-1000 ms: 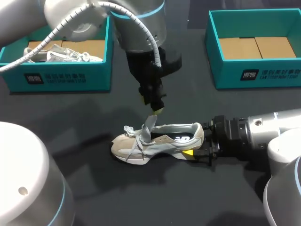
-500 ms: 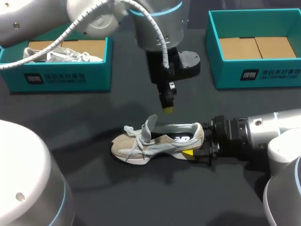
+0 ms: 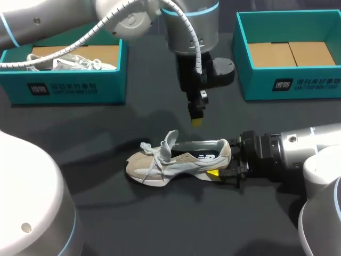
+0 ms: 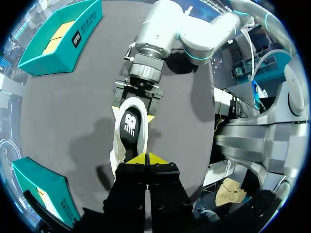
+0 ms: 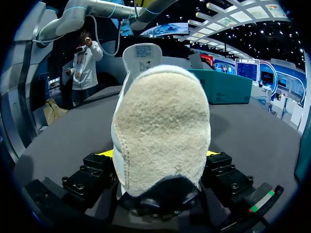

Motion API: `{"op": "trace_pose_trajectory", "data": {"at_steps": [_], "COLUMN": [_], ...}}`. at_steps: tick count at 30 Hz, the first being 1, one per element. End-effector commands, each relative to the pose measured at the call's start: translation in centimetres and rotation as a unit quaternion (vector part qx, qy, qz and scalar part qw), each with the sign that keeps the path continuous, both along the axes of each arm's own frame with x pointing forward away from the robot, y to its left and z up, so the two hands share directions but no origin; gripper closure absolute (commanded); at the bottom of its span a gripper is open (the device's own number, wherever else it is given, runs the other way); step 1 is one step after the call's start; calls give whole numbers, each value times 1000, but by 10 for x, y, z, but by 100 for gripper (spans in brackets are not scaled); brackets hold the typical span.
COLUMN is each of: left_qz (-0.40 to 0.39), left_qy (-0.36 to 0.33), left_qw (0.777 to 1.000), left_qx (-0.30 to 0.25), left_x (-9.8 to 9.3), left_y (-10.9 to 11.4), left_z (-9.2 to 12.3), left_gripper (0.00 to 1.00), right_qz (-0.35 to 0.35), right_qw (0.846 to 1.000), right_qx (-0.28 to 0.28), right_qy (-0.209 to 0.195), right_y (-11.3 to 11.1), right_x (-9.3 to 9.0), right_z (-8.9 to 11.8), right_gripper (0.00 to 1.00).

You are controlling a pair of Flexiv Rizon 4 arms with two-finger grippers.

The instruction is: Take the shoe out of the shoebox, open the shoe tongue, remove and reinsert the insole, then place the shoe into the shoebox

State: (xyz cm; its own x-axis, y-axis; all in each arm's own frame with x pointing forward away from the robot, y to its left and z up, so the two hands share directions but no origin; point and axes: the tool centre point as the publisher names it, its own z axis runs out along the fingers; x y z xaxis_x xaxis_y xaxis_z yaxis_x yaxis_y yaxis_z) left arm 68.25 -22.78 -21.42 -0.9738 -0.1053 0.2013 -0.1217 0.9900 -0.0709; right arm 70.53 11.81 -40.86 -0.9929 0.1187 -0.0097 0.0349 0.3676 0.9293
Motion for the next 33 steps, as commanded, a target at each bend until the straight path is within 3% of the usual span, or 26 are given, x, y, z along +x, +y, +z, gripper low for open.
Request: {"op": "trace_pose_trajectory", "data": {"at_steps": [1,6,9,21,26,33], "left_qz": [-16,-38,-66,-66,-70,-59], "left_qy": [-8,-19,-42,-42,-38,-19], "left_qw": [1000,999,994,994,995,997], "left_qx": [-20,-33,-79,-79,-60,-44], "left_x": [-10,-11,-8,-8,-8,-1], "left_y": [-3,-9,-9,-9,-24,-38], "left_z": [-22,-41,-57,-57,-88,-110], "left_gripper": [100,100,100,100,100,100], "right_qz": [-1,-1,-1,-1,-1,-1], "right_qw": [1000,1000,1000,1000,1000,1000], "right_qx": [-1,-1,-1,-1,-1,-1], "right_qy": [0,0,0,0,0,0], "right_y": [-1,-1,-1,-1,-1,-1], "right_x": [0,0,0,0,0,0], "right_z": [-1,-1,-1,-1,-1,-1], "right_gripper": [100,100,100,100,100,100]}}
